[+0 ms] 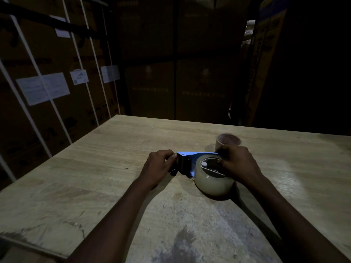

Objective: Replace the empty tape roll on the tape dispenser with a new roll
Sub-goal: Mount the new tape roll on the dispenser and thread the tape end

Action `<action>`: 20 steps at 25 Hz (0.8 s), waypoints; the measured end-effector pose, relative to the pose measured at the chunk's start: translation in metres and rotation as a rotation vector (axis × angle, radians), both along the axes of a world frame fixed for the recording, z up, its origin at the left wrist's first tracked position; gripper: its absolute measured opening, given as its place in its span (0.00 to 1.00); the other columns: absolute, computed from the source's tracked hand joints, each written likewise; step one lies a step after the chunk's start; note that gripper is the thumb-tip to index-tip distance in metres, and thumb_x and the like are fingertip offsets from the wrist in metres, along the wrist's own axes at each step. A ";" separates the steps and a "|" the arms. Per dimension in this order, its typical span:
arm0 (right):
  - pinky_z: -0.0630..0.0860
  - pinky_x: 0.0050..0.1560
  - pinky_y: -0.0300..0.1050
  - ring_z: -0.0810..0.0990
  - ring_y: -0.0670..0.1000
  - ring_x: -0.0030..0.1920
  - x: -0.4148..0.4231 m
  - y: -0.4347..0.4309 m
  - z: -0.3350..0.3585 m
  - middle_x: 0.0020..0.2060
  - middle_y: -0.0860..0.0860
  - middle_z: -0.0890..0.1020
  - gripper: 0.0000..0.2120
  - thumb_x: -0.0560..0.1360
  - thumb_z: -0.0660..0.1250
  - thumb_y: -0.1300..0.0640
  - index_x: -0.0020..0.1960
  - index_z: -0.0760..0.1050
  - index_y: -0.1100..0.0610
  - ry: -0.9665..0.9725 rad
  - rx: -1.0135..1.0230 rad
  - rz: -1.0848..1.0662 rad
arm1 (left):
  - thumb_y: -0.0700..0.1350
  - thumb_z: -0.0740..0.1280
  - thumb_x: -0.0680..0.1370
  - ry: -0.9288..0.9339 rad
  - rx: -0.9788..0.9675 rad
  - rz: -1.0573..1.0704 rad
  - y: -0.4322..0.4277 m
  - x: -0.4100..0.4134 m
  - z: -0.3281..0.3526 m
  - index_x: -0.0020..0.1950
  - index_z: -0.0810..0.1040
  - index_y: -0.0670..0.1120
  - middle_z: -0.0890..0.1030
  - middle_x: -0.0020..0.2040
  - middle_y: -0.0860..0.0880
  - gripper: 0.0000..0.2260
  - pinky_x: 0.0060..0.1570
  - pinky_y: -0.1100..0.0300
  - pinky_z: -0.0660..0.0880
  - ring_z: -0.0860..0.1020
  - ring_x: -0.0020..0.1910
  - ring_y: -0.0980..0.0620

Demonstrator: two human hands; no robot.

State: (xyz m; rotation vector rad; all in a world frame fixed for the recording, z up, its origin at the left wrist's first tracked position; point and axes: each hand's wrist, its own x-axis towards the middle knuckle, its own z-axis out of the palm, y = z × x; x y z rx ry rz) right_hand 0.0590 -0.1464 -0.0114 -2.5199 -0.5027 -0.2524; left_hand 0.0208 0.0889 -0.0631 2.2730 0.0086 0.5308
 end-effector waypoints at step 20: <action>0.80 0.45 0.53 0.81 0.53 0.44 0.005 0.000 -0.008 0.47 0.51 0.84 0.14 0.67 0.70 0.49 0.52 0.78 0.48 -0.005 0.008 -0.001 | 0.45 0.68 0.68 0.119 0.147 0.129 -0.006 -0.006 0.002 0.44 0.81 0.53 0.83 0.44 0.52 0.07 0.45 0.51 0.79 0.81 0.44 0.51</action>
